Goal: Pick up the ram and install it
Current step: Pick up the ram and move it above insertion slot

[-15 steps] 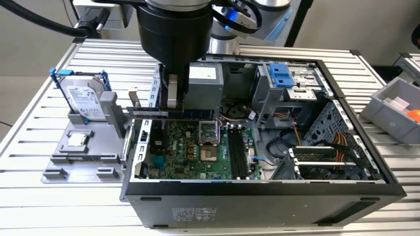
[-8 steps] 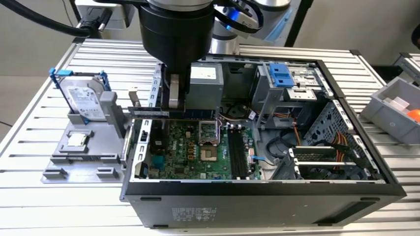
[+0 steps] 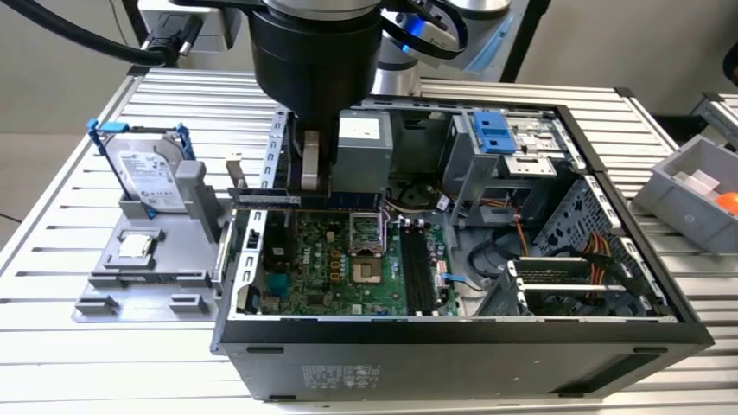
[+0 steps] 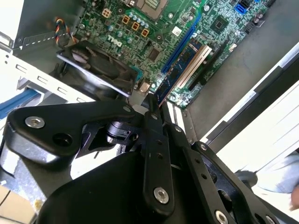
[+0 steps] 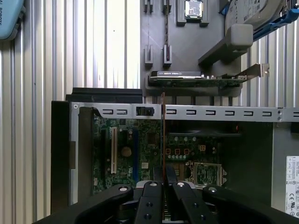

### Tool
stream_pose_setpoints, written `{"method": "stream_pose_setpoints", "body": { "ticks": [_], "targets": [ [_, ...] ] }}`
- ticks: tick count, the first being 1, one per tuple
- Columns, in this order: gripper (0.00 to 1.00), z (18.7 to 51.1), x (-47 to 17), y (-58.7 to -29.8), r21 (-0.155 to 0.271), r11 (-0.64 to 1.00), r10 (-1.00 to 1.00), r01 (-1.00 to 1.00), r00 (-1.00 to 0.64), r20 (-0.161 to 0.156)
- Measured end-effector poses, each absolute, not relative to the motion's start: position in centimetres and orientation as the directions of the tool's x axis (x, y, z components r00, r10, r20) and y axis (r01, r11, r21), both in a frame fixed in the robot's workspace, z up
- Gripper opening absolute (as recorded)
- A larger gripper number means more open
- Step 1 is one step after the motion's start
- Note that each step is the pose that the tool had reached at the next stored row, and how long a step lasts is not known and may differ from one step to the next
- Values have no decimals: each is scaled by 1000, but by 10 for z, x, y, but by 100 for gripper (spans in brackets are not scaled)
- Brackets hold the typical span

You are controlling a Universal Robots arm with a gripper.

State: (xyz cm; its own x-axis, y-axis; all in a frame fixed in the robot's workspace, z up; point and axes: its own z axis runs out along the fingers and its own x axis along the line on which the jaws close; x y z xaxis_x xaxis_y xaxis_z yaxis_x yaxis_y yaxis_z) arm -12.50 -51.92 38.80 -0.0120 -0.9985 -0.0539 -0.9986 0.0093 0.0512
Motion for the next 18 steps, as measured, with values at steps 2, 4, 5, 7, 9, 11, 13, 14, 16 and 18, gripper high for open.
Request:
{"method": "stream_pose_setpoints", "body": {
  "ticks": [2, 4, 5, 7, 9, 11, 13, 14, 16, 18],
  "targets": [
    [0, 388, -124, -519, 51, 9, -998, -999, -12, -54],
    [0, 388, -124, -519, 51, 9, -998, -999, -12, -54],
    [0, 388, -123, -519, 51, 9, -998, -999, -12, -54],
    [0, 388, -123, -519, 51, 9, -998, -999, -12, -54],
    [0, 388, -122, -519, 51, 9, -998, -999, -12, -54],
    [0, 388, -122, -519, 51, 9, -998, -999, -12, -54],
    [0, 388, -122, -519, 51, 9, -998, -999, -12, -54],
    [0, 388, -122, -519, 51, 9, -998, -999, -12, -54],
    [0, 388, -121, -519, 51, 9, -998, -999, -12, -54],
    [0, 388, -121, -519, 51, 9, -998, -999, -12, -54]
  ]
}}
